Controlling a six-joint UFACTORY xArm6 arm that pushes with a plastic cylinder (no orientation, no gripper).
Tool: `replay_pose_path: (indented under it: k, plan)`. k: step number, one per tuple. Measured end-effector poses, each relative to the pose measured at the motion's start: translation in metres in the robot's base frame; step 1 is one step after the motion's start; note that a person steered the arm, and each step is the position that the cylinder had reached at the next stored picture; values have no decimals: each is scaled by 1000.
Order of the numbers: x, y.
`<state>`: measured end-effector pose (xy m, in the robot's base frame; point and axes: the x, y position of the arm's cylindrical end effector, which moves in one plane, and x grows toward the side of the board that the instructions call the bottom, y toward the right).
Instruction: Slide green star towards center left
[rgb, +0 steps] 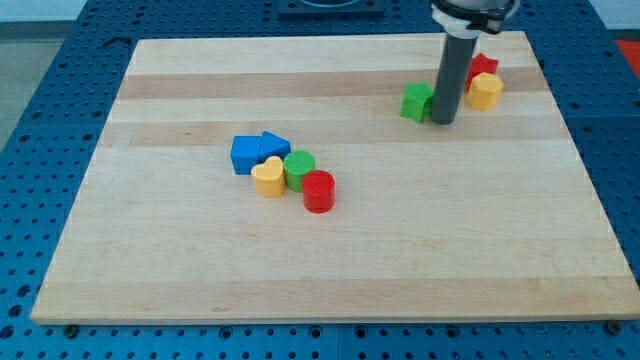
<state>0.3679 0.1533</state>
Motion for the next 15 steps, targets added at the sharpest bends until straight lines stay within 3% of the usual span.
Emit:
replay_pose_path:
  k: [2, 3, 5, 7, 8, 10, 13, 15]
  plan:
    - [-22, 17]
    - [-26, -25]
    - [-20, -182]
    - [-20, -259]
    - [-29, -248]
    - [-43, -162]
    - [16, -207]
    - [23, -281]
